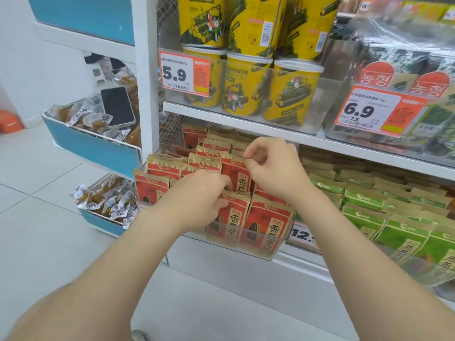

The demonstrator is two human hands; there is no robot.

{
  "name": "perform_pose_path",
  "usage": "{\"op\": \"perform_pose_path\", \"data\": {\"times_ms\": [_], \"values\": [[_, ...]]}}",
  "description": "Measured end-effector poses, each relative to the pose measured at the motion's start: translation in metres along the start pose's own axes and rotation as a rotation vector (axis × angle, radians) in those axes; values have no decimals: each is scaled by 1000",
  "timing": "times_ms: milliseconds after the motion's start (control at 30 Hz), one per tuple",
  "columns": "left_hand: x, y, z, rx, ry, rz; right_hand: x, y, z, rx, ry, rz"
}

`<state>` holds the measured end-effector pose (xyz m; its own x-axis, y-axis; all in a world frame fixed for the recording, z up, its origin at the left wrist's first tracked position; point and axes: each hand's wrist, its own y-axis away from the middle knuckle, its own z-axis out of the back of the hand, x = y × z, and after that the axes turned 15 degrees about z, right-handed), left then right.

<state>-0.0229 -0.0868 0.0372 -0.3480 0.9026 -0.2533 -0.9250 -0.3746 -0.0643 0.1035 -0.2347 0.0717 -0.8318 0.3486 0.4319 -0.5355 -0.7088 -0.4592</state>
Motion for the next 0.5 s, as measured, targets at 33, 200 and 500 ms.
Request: {"op": "perform_pose_path", "data": {"times_ms": [33,200,500], "values": [[0,-1,0,-3,0,2,1,-2,-1,17,20,3],[1,-3,-2,-12,-6,27,11,-7,-1,261,146,-30],[-3,9,0,-216,22,-20,5,-7,1,452,128,-81]]}}
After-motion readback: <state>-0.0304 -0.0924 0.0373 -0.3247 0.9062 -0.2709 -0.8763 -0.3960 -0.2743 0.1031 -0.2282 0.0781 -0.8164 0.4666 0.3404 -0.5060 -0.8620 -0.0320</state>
